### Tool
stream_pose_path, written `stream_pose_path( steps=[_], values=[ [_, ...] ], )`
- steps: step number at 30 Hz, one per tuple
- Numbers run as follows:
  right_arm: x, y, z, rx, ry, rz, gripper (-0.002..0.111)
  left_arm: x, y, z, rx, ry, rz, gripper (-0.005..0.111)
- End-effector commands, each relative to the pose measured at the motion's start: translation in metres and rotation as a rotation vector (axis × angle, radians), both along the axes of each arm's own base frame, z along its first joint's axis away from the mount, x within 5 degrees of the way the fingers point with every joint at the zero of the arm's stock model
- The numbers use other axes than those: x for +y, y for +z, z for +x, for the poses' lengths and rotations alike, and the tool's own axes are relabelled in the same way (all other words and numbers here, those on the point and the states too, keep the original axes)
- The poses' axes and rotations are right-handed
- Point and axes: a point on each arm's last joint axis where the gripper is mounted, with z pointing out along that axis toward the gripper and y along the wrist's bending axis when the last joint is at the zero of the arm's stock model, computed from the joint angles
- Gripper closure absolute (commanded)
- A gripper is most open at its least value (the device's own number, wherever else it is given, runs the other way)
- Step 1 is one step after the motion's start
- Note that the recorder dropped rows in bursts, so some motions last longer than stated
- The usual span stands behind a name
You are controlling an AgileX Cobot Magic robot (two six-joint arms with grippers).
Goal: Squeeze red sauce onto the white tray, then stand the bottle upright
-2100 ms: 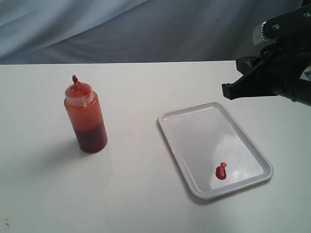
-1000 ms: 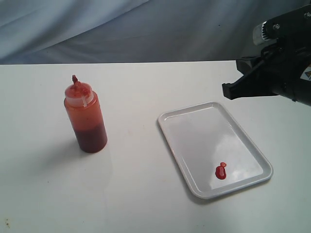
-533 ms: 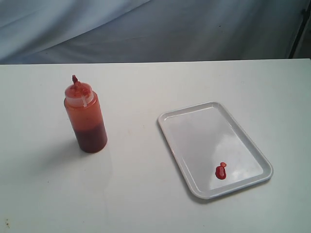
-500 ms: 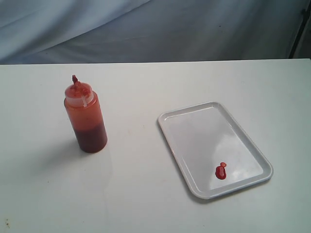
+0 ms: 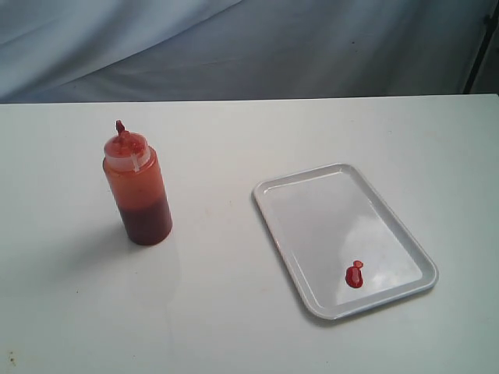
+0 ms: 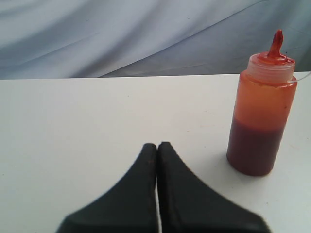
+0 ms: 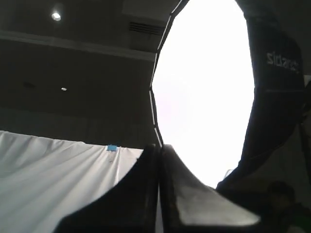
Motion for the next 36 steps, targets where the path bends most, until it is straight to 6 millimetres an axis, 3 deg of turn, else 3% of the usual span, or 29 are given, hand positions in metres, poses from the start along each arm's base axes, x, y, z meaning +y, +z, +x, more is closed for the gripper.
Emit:
stream_pose_path(
  steps=[1, 6, 23, 25, 29, 36],
  values=[
    [0.005, -0.003, -0.014, -0.051, -0.08, -0.002, 0.108, 0.0, -0.001, 0.0, -0.007, -0.004, -0.002, 0.106],
    [0.006, -0.006, -0.034, -0.115, -0.058, -0.008, 0.108, 0.0, -0.001, 0.0, -0.007, -0.004, -0.002, 0.106],
    [0.005, -0.009, -0.03, -0.064, -0.023, -0.008, 0.108, 0.0, -0.001, 0.0, -0.007, -0.004, -0.002, 0.106],
    [0.006, -0.018, -0.021, 0.072, -0.005, -0.015, 0.108, 0.0, -0.001, 0.0, -0.007, -0.004, -0.002, 0.106],
    [0.009, -0.053, 0.002, 0.488, 0.015, -0.054, 0.108, 0.0, -0.001, 0.0, -0.007, -0.004, -0.002, 0.106],
    [0.003, -0.123, 0.051, 0.68, 0.024, -0.016, 0.108, 0.0, -0.001, 0.0, -0.007, -0.004, -0.002, 0.106]
  ],
)
